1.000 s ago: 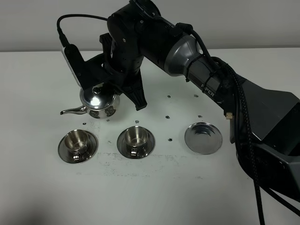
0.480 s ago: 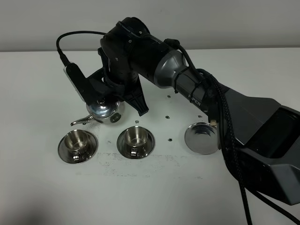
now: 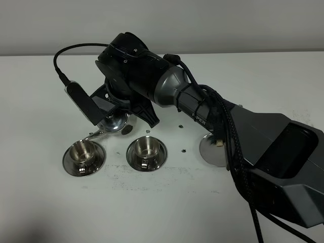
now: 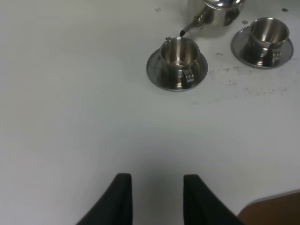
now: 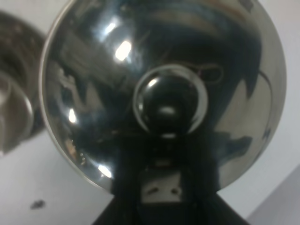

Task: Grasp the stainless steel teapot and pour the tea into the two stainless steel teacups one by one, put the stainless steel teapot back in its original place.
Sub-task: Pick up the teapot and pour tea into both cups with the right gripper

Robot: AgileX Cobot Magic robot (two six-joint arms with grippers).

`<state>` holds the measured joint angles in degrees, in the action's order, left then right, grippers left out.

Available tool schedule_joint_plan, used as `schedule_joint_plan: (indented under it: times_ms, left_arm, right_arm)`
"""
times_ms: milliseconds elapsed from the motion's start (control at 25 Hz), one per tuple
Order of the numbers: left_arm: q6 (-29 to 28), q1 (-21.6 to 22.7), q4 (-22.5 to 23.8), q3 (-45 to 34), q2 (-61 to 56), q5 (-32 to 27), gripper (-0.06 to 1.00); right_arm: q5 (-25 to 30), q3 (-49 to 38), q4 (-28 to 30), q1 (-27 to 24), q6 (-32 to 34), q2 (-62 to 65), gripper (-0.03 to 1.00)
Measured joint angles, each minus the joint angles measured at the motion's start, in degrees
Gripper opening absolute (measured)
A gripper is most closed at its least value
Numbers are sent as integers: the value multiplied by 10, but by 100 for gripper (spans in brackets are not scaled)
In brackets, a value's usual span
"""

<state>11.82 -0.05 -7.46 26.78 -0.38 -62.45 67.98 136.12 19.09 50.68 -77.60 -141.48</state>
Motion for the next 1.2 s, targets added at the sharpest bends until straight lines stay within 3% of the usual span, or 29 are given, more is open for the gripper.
schedule_joint_plan:
  times_ms: [1200]
  left_arm:
    - [11,0,29,0,0,-3,27]
  right_arm:
    - [-8,0,65,24,-2,0,19]
